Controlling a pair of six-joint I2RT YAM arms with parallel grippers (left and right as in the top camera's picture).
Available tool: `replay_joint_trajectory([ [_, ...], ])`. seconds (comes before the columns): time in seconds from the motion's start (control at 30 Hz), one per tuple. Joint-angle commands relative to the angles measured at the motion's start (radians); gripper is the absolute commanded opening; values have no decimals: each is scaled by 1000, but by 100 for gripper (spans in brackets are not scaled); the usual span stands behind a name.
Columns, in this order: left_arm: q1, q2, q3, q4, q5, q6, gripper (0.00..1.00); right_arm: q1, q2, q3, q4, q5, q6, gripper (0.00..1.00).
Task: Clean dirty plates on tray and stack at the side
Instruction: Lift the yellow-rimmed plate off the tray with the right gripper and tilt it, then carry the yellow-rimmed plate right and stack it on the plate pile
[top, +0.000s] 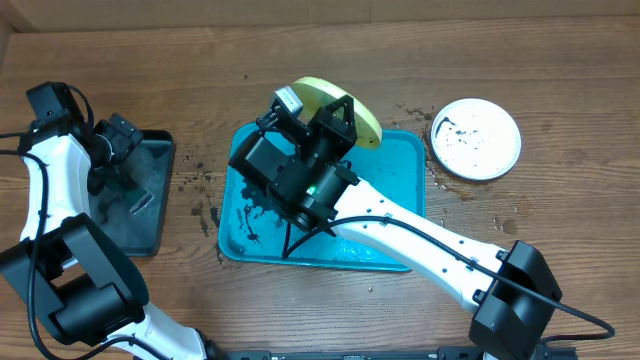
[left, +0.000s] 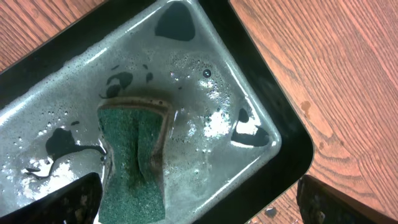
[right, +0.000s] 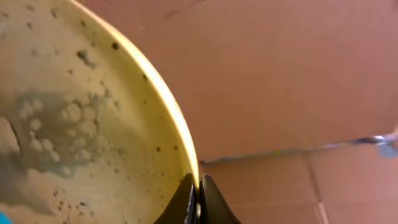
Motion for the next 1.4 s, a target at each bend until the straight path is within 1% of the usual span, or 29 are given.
replay_joint_trajectory([
  [0.0, -1, -26, 15, 0, 7, -3, 100, 6, -33, 27, 31, 69, -74, 4],
  [0.13, -1, -26, 15, 0, 7, -3, 100, 6, -33, 27, 10, -8, 16, 4],
  [0.23, -1, -26, 15, 0, 7, -3, 100, 6, -33, 27, -74, -158, 107, 4],
  [0.3, -1, -26, 15, 0, 7, -3, 100, 2, -33, 27, -129, -253, 135, 4],
  [0.4, -1, -26, 15, 0, 7, -3, 100, -2, -33, 27, -163, -238, 142, 4],
  [0.43, -2, -26, 15, 0, 7, -3, 100, -2, -33, 27, -159, -246, 169, 4],
  [0.47, -2, -26, 15, 0, 7, -3, 100, 0, -33, 27, -159, -322, 178, 4],
  [0.5, -2, -26, 15, 0, 7, -3, 100, 2, -33, 27, -175, -439, 155, 4],
  [0.53, -1, -26, 15, 0, 7, -3, 100, 3, -33, 27, -206, -555, 97, 4],
  [0.57, -1, -26, 15, 0, 7, -3, 100, 3, -33, 27, -230, -580, 57, 4],
  [0.6, -1, -26, 15, 0, 7, -3, 100, 3, -33, 27, -246, -442, 71, 4],
  [0.63, 0, -26, 15, 0, 7, -3, 100, 3, -33, 27, -241, -311, 129, 4],
  [0.67, 0, -26, 15, 0, 7, -3, 100, 3, -33, 27, -230, -217, 185, 4],
  [0.7, 0, -26, 15, 0, 7, -3, 100, 3, -33, 27, -219, -180, 230, 4],
  [0.73, 0, -26, 15, 0, 7, -3, 100, 3, -33, 27, -209, -247, 240, 4],
  [0.77, 0, -26, 15, 1, 7, -3, 100, 3, -33, 27, -215, -362, 216, 4],
  [0.83, 0, -26, 15, 1, 7, -3, 100, -4, -33, 25, -256, -569, 111, 4],
  [0.87, 0, -26, 15, 0, 7, -3, 100, -10, -33, 25, -275, -560, 102, 4],
  [0.9, -2, -26, 15, 0, 7, -3, 100, -19, -33, 25, -286, -415, 142, 4],
  [0.97, -1, -26, 15, 0, 7, -3, 100, -28, -33, 26, -266, -246, 251, 4],
  [1.0, -1, -26, 15, 0, 7, -3, 100, -31, -33, 26, -249, -253, 282, 4],
  [1.03, -1, -26, 15, 0, 7, -3, 100, -36, -33, 26, -235, -339, 280, 4],
  [1.07, -1, -26, 15, 0, 7, -3, 100, -43, -33, 26, -229, -469, 252, 4],
  [1.13, -1, -26, 15, 0, 7, -3, 100, -70, -33, 26, -264, -743, 166, 4],
  [1.17, -1, -26, 15, 0, 7, -3, 100, -90, -33, 26, -278, -788, 183, 4],
  [1.23, -1, -26, 15, 0, 6, -3, 100, -145, -34, 28, -287, -790, 327, 4],
  [1.27, -1, -26, 15, 1, 6, -3, 100, -192, -37, 29, -290, -808, 424, 4],
  [1.3, -1, -26, 15, 2, 3, -3, 100, -265, -45, 32, -300, -890, 481, 4],
  [1.37, -1, -26, 15, 2, 3, -3, 100, -377, -62, 34, -309, -1062, 489, 4],
])
